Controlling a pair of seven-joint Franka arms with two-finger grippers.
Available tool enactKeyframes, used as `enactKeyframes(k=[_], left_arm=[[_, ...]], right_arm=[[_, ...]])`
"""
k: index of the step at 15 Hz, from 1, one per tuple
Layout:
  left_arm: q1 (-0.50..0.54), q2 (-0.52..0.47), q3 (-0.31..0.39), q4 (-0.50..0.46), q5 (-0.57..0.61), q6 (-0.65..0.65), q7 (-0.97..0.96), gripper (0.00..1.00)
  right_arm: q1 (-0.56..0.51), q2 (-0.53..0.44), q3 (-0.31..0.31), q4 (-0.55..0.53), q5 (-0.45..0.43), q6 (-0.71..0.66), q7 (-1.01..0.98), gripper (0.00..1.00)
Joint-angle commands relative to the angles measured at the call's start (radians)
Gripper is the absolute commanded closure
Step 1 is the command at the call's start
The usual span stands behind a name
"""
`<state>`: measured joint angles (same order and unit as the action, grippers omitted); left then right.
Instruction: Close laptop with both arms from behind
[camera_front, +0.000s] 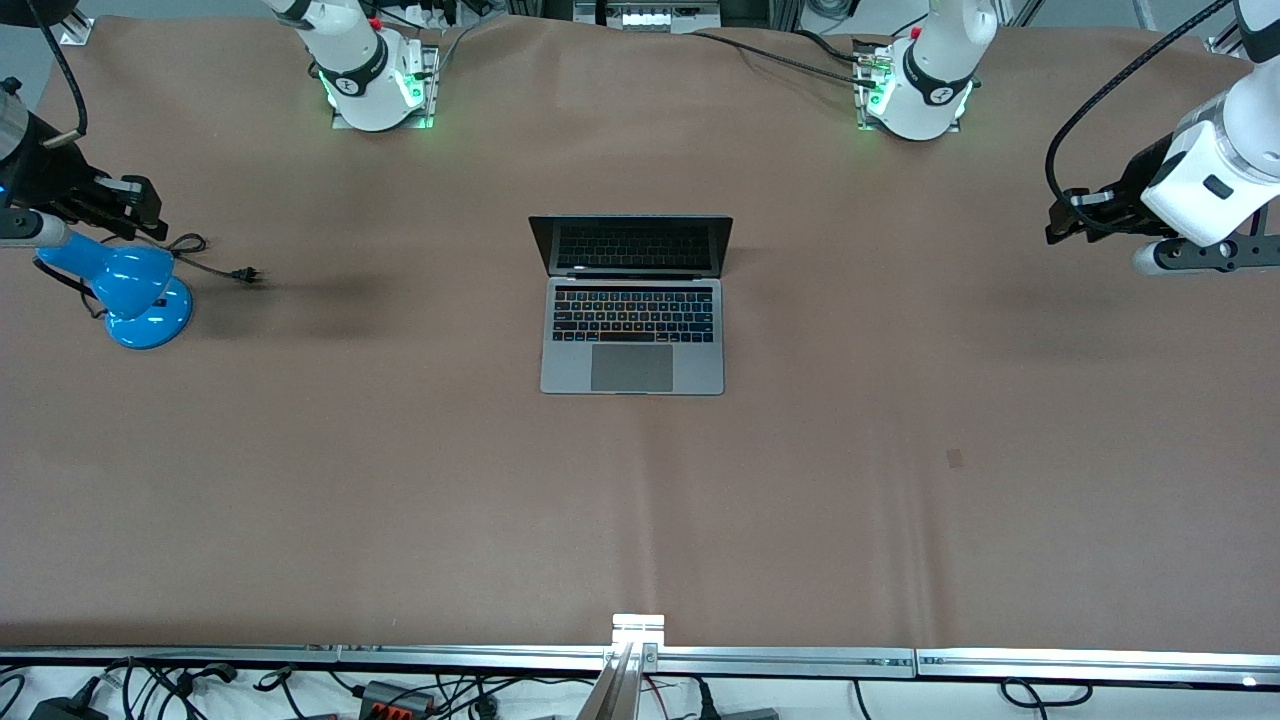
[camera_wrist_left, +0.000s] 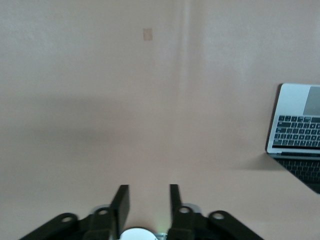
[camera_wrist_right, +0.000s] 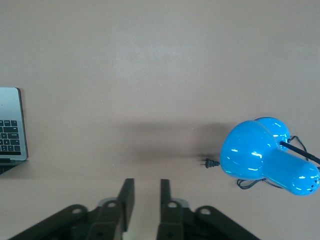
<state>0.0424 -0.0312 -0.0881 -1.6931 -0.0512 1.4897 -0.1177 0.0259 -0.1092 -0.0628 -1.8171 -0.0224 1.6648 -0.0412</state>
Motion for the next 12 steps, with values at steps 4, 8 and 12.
enactKeyframes(k=[4, 8, 12], left_arm=[[0.001, 0.001, -0.012, 0.018, -0.016, -0.032, 0.004, 0.99], [-0.003, 0.001, -0.015, -0.022, -0.033, -0.029, 0.023, 0.99], [-0.003, -0.025, -0.122, -0.175, -0.153, 0.050, 0.004, 1.00]], right_arm=[[0.043, 0.011, 0.008, -0.014, -0.005, -0.005, 0.017, 1.00], [0.089, 0.032, 0.009, -0.042, 0.064, -0.075, 0.015, 1.00], [0.178, 0.029, 0.009, -0.129, 0.212, -0.126, 0.017, 1.00]])
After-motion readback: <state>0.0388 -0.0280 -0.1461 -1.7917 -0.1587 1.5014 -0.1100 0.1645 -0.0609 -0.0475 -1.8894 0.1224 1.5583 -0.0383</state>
